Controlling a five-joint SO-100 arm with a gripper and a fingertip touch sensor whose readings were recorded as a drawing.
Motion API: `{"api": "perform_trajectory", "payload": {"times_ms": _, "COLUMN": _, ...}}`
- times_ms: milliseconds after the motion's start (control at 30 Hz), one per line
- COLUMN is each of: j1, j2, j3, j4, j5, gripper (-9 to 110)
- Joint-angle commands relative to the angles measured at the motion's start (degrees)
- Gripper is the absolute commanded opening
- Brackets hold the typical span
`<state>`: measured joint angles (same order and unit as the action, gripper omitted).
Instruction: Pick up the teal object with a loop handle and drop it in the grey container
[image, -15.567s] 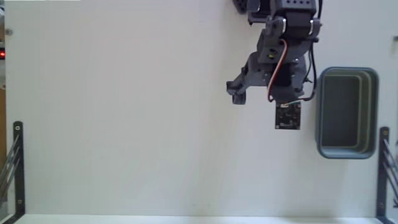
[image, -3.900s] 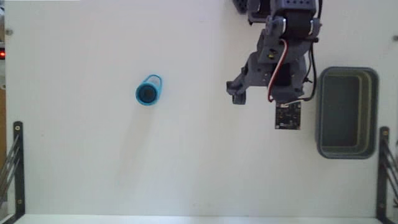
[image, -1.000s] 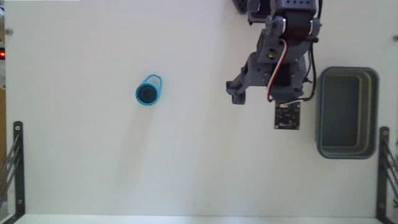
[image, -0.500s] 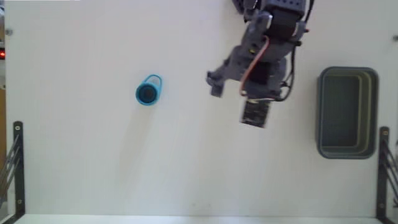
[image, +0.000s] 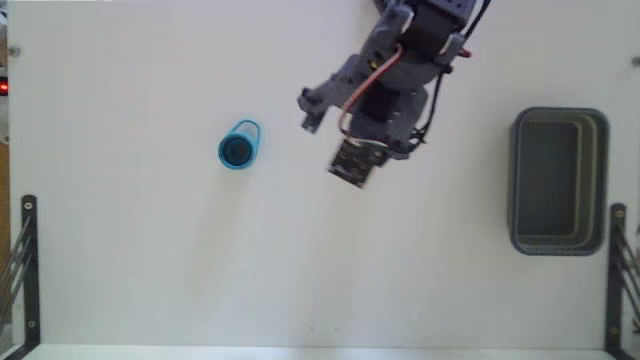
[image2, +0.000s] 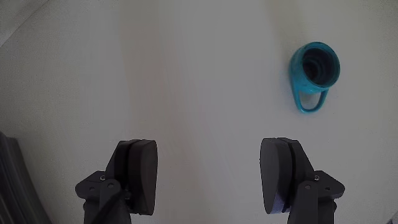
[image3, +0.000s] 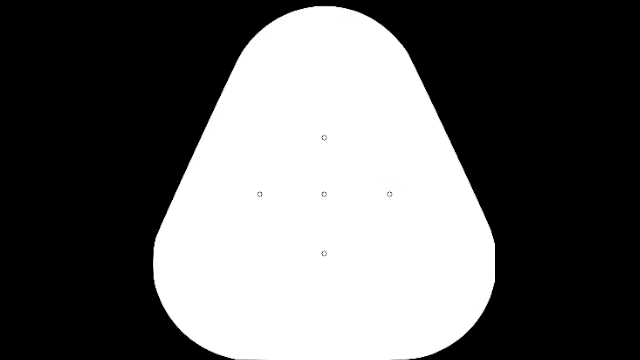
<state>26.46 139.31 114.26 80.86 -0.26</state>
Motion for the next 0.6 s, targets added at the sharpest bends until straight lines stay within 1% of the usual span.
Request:
{"api": "perform_trajectory", "payload": {"times_ms": 0, "j1": 4.21, "j2": 2.81, "j3": 0.3, "j4": 1.1, "j5": 0.26, "gripper": 110}}
{"api": "perform_trajectory", "payload": {"times_ms": 433, "j1": 14.56, "j2": 2.81, "j3": 0.3, "j4": 1.1, "j5": 0.26, "gripper": 110}}
{"api": "perform_trajectory", "payload": {"times_ms": 567, "j1": 15.48, "j2": 2.81, "j3": 0.3, "j4": 1.1, "j5": 0.26, "gripper": 110}}
